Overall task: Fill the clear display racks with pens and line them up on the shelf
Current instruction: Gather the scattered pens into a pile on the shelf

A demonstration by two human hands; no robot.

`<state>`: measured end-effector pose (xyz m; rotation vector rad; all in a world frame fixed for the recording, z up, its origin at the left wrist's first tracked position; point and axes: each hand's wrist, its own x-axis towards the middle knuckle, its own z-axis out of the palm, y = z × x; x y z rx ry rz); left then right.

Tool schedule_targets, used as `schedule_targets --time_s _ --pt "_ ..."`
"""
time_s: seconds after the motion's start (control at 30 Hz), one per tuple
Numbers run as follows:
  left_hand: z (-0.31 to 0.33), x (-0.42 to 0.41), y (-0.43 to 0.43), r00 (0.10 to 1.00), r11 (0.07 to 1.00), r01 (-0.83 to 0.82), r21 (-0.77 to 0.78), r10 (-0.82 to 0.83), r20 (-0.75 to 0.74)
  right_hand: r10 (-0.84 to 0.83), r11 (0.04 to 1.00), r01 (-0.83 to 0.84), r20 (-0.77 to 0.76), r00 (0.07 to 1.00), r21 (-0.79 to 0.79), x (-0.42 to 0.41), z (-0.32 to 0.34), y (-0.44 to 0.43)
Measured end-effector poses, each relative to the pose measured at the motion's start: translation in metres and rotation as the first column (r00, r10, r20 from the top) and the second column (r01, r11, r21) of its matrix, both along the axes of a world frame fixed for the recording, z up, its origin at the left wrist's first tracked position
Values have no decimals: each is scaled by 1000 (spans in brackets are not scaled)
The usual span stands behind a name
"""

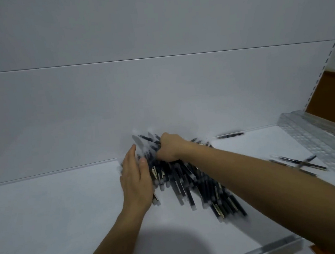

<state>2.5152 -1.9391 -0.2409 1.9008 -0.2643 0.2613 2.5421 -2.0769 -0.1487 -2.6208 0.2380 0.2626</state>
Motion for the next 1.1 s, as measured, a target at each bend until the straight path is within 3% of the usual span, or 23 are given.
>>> schedule_targets --time_s 0.1,0.27,0.63,0.77,0.9,1.0,1.1 --pt "-4 6 1 1000 999 30 -35 -30 -7 -8 997 12 51 999 -80 -1 -15 11" --pt "-5 7 1 997 996 64 55 -61 -54 10 987 24 204 979 -161 -4 -29 9" --pt "-8 7 -2 1000 935 3 355 -3 -2 12 999 -24 339 941 33 -28 -24 -24" --pt "-10 1 -7 996 872 -28 488 -20 93 -103 987 34 453 885 156 -46 -24 -39" --pt "-14 -1 -9 984 806 -54 589 -57 169 -236 925 60 443 865 376 -67 -25 -60" --pt "-16 -2 -8 985 799 -52 600 -58 164 -200 961 87 441 875 263 -85 -25 -93" --pt "-14 -4 -9 982 794 -64 605 -57 178 -72 989 112 363 929 -92 -106 -21 -139"
